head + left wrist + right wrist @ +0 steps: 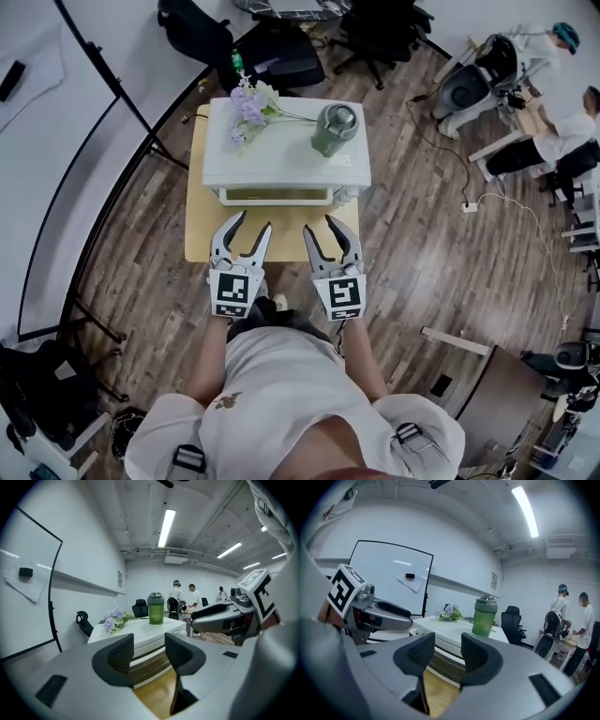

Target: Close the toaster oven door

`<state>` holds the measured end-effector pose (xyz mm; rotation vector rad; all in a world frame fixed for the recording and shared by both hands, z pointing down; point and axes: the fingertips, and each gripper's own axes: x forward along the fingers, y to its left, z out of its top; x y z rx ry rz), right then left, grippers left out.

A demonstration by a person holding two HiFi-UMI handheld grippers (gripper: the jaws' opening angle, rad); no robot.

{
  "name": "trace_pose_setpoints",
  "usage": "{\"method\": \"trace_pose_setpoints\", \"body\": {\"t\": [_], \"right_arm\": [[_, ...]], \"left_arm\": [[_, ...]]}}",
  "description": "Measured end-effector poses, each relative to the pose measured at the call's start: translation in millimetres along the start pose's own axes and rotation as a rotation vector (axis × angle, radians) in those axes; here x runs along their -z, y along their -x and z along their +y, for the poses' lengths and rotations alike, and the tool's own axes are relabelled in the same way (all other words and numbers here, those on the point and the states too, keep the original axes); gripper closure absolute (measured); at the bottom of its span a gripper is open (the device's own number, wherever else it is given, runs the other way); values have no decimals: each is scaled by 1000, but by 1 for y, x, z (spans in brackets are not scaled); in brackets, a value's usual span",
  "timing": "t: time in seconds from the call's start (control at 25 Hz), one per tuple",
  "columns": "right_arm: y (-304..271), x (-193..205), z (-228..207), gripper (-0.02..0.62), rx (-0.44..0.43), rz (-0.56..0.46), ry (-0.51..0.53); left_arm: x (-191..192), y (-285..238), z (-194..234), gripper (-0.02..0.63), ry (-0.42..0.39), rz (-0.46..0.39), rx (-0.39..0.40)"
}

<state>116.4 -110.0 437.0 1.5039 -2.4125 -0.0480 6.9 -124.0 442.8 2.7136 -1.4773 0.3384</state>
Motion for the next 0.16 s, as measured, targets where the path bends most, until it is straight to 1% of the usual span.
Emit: {"method": "trace_pose_setpoints", "body": {"t": [0.16], "right_arm": [[26,5,-9,421,-11,-3,-34]], "left_arm": [[-5,4,-30,405,3,10,-22]]}}
